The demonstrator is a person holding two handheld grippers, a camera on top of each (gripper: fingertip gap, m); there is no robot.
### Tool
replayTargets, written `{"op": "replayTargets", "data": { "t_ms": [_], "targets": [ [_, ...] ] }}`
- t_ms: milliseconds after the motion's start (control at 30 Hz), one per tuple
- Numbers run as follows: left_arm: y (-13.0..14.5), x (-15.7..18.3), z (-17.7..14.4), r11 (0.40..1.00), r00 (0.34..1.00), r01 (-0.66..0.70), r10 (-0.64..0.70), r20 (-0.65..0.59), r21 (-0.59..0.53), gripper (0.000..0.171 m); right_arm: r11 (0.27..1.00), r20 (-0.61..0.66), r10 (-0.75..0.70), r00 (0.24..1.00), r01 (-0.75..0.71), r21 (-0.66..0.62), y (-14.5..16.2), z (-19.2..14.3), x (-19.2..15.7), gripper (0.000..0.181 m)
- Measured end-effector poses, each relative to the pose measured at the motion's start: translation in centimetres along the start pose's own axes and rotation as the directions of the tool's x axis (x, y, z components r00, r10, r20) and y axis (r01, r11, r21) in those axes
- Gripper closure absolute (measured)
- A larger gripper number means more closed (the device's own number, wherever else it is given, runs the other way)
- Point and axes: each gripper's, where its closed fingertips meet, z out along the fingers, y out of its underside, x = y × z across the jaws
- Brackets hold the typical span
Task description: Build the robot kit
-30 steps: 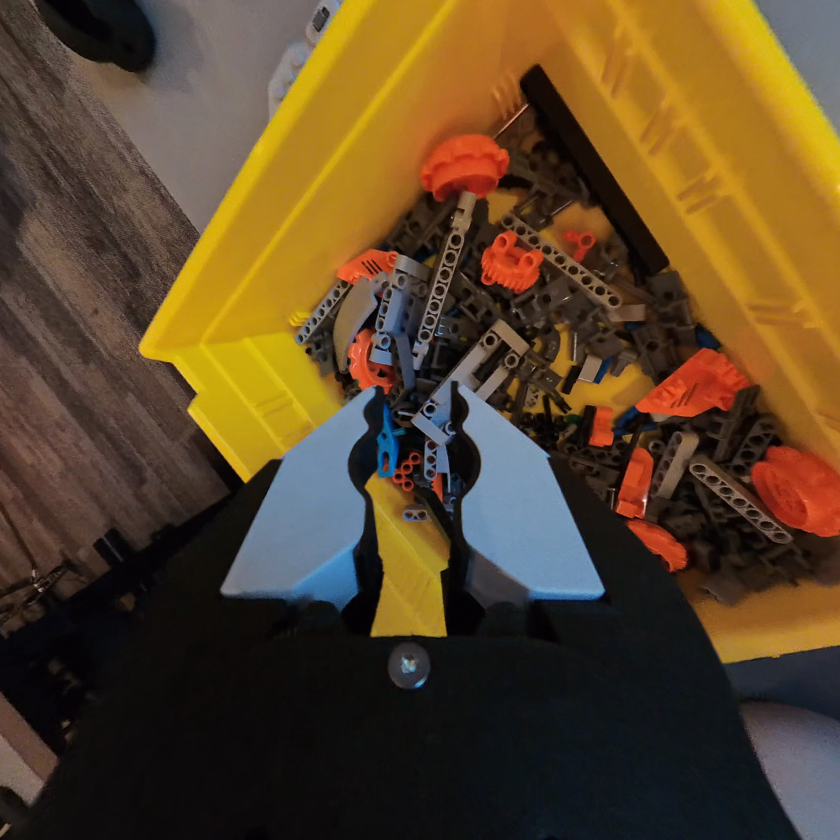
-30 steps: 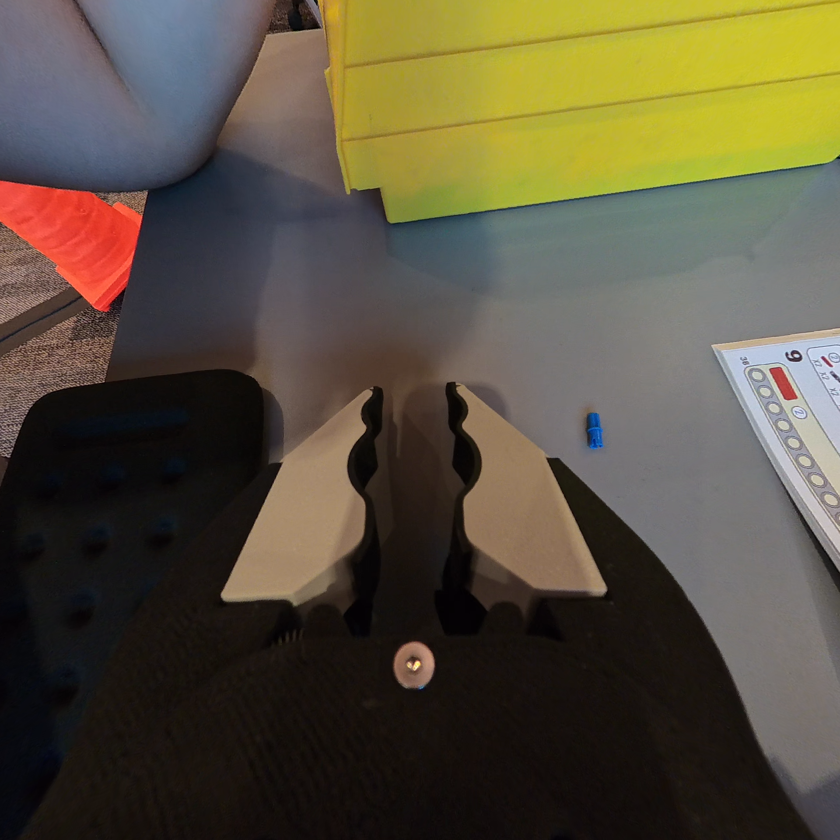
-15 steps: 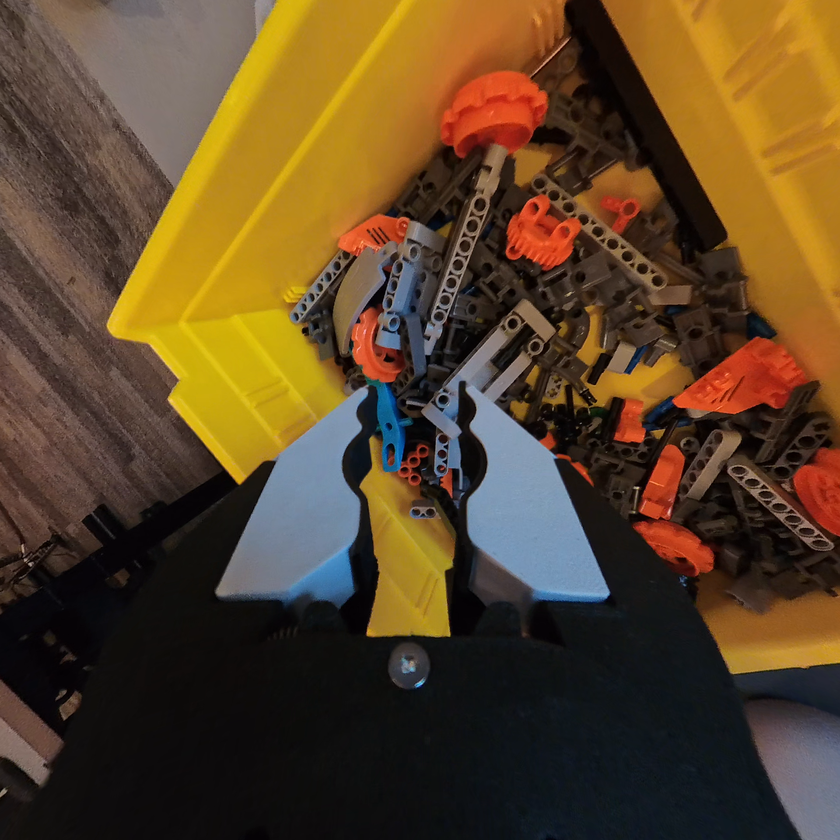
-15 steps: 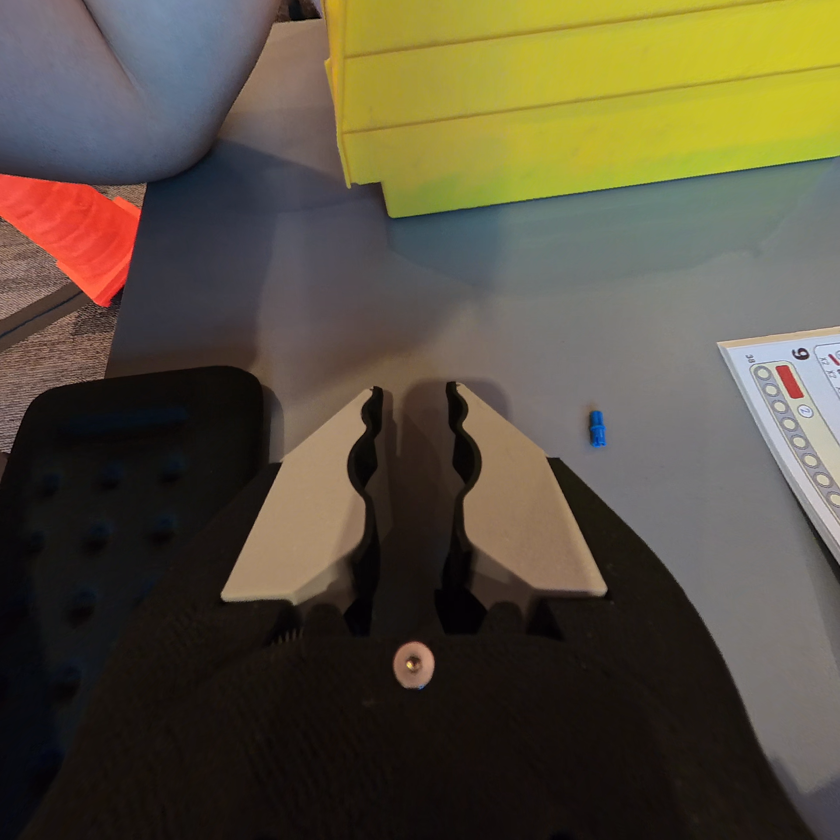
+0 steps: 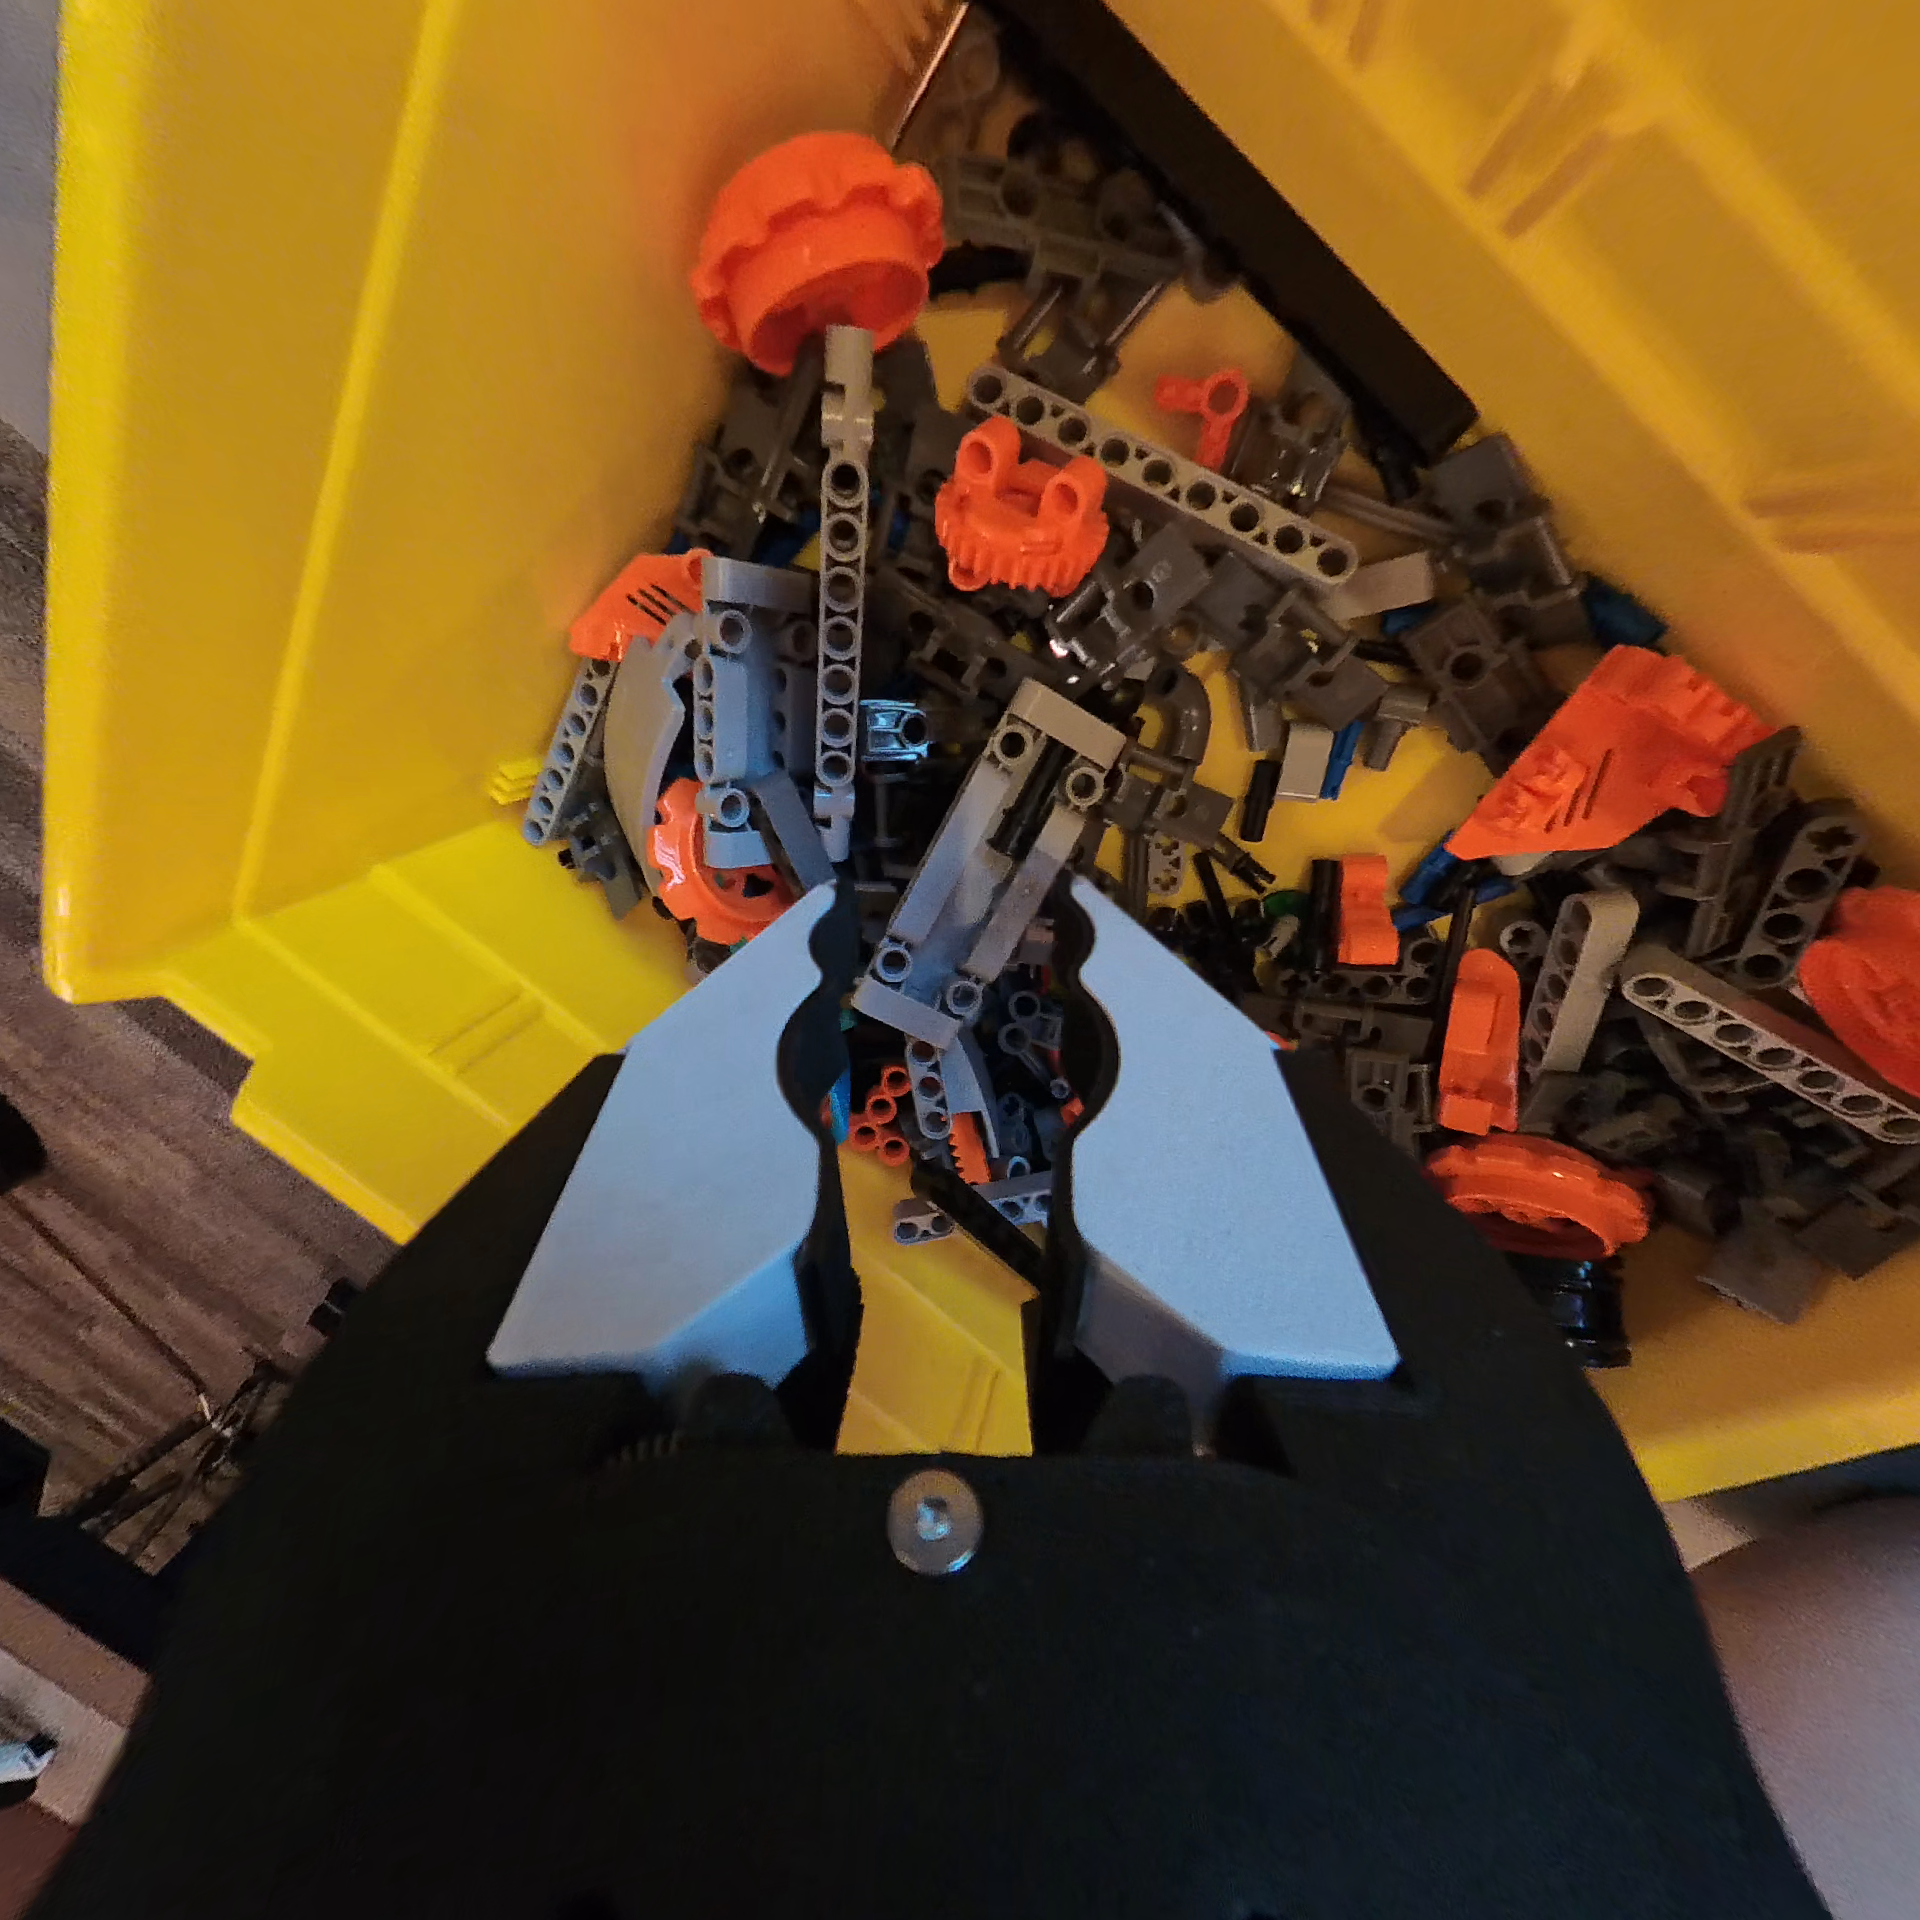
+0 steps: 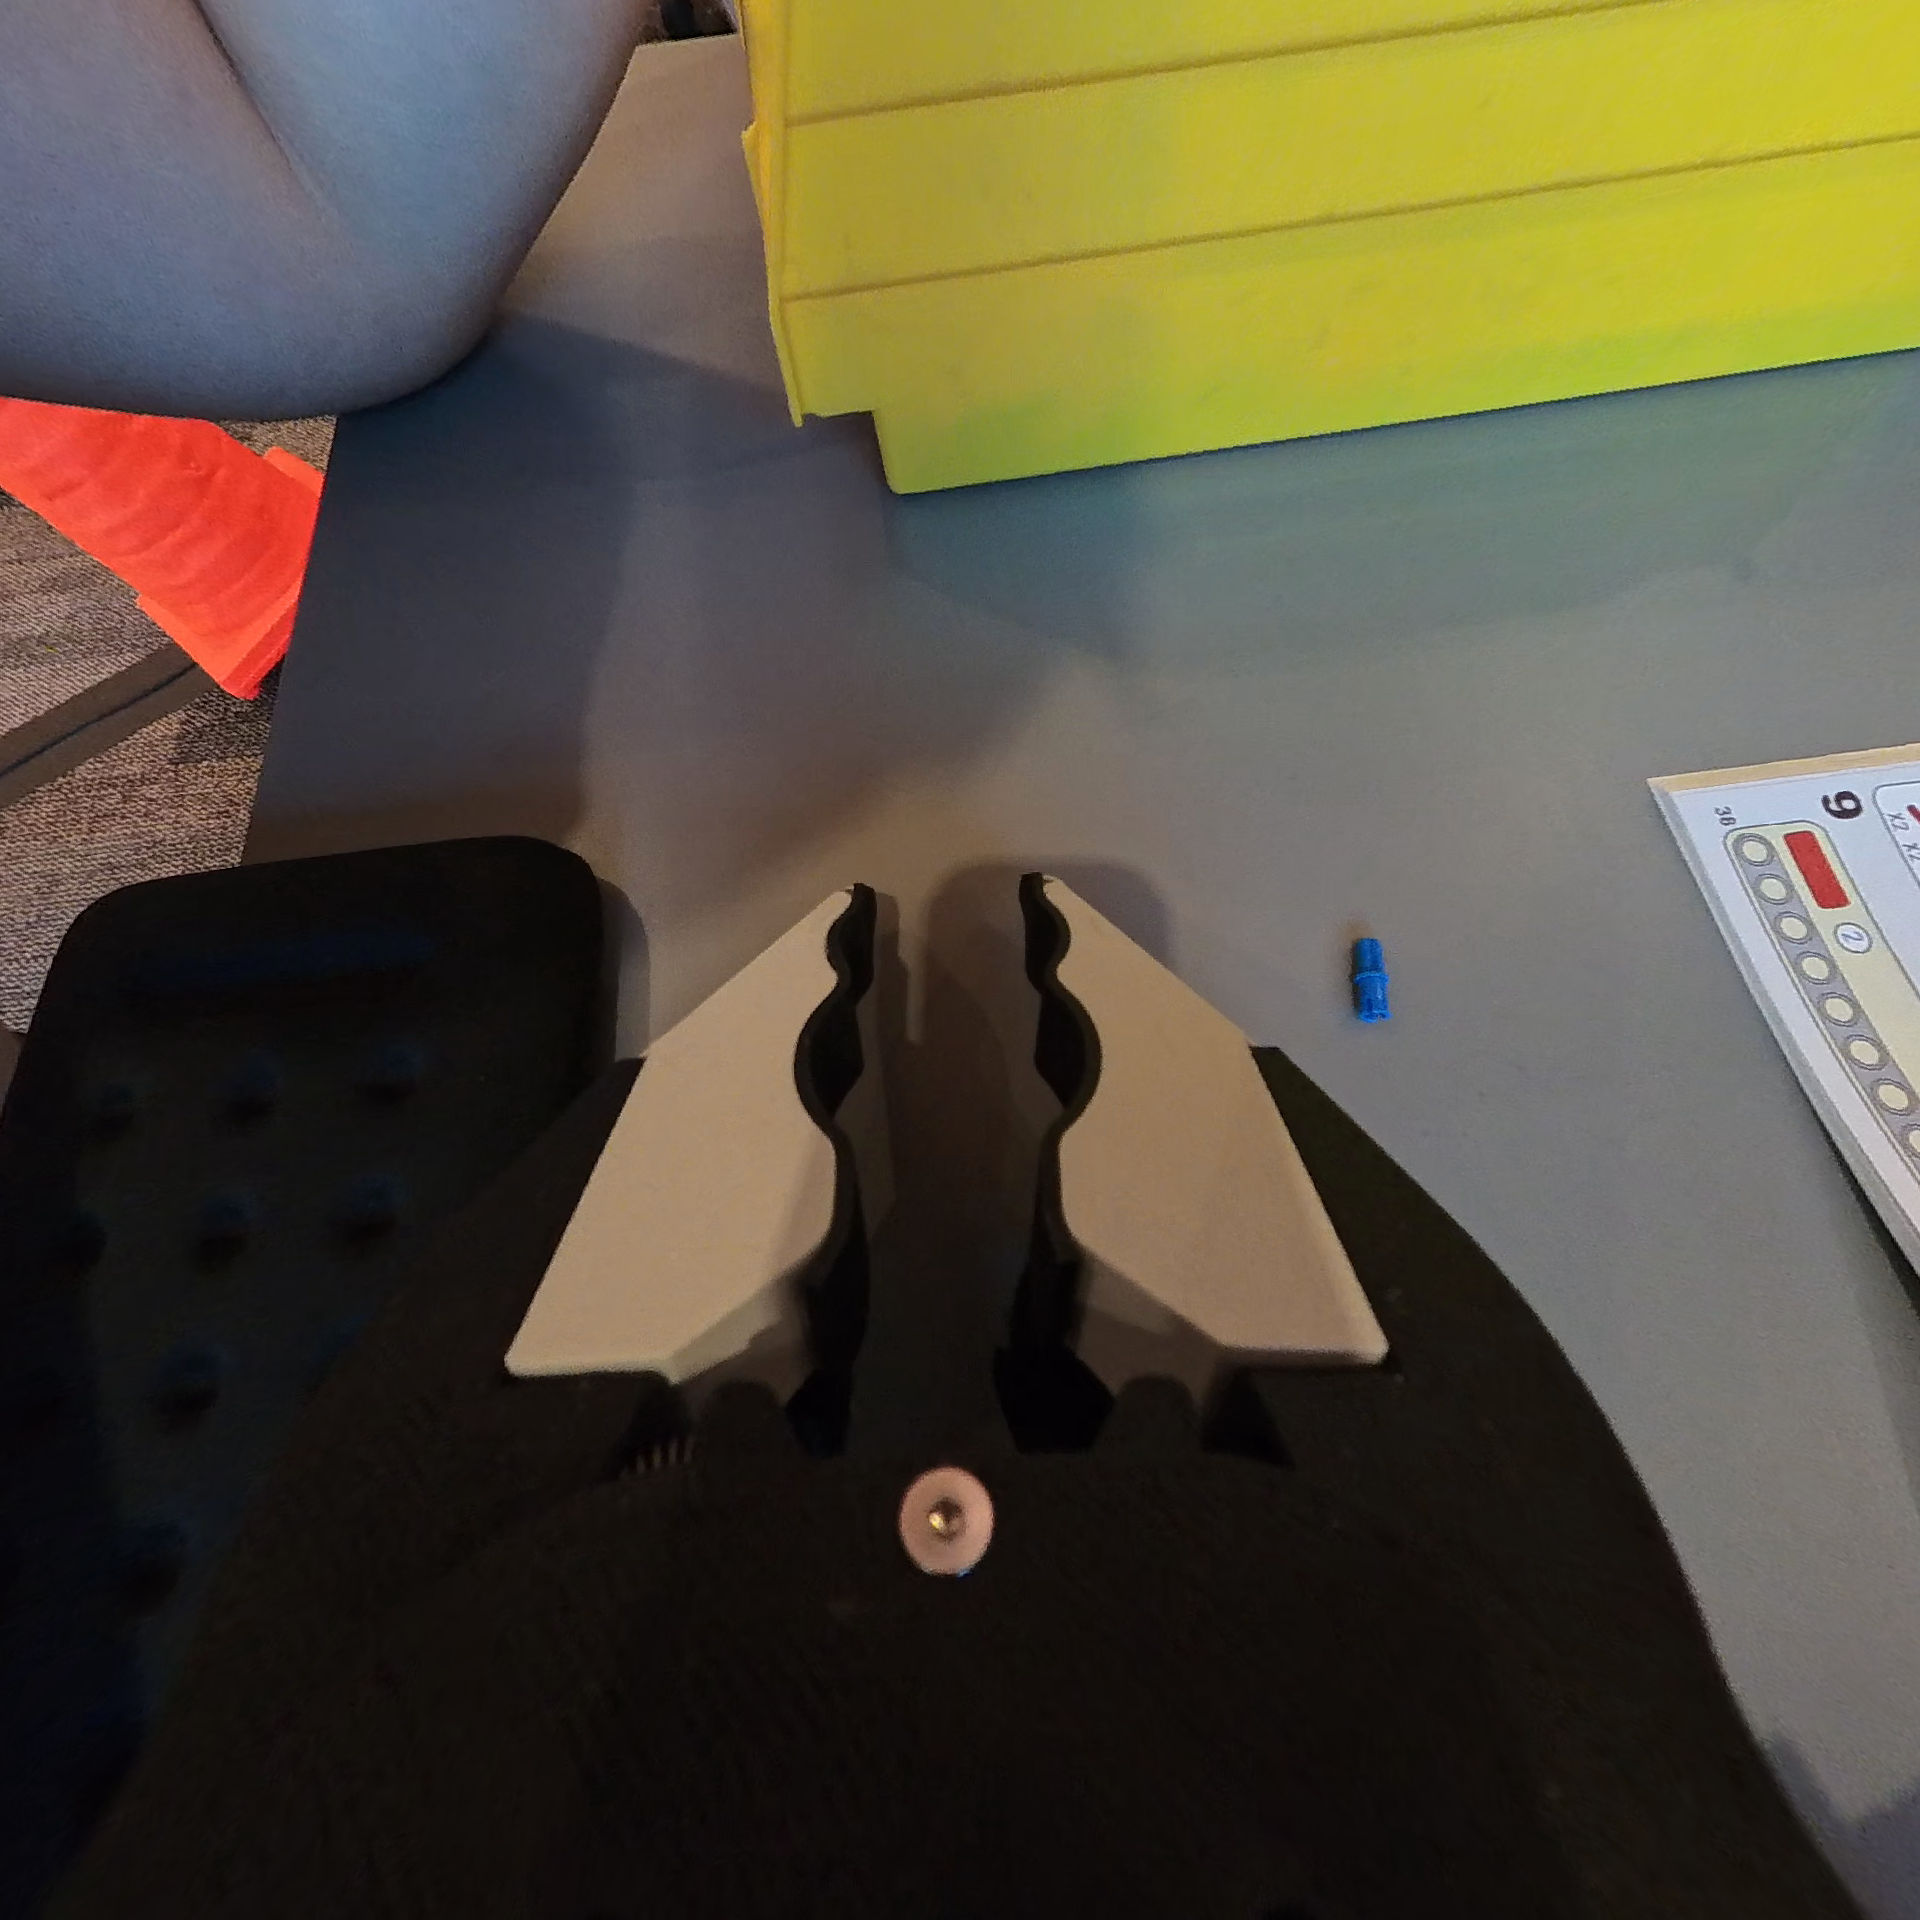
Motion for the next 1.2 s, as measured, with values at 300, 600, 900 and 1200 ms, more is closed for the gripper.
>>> {"op": "replayTargets", "data": {
  "t_ms": [300, 600, 900, 1200],
  "targets": [
    [0.9, 0.0, 0.7, 0.999, 1.0, 0.004, -0.005, -0.009, -0.049, 0.132, 1.0, 0.003, -0.003, 1.0, 0.003, -0.005, 0.1, 0.0, -0.1, 0.152],
    [1.4, 0.3, 1.0, 0.996, 1.0, -0.024, 0.024, -0.01, -0.085, 0.142, 1.0, 0.005, -0.004, 1.0, 0.004, -0.008, 0.1, 0.1, -0.1, 0.152],
    [1.1, -0.3, -1.1, 0.999, 0.999, 0.001, 0.001, 0.05, -0.048, 0.144, 1.0, 0.008, -0.004, 1.0, 0.004, -0.011, 0.2, 0.1, -0.1, 0.152],
    [-3.2, -6.2, -8.9, 0.967, 0.877, -0.027, -0.099, 0.47, 0.255, 0.144, 1.0, 0.011, 0.0, 1.0, 0.0, -0.015, 0.2, 0.1, -0.1, 0.152]
  ]
}}
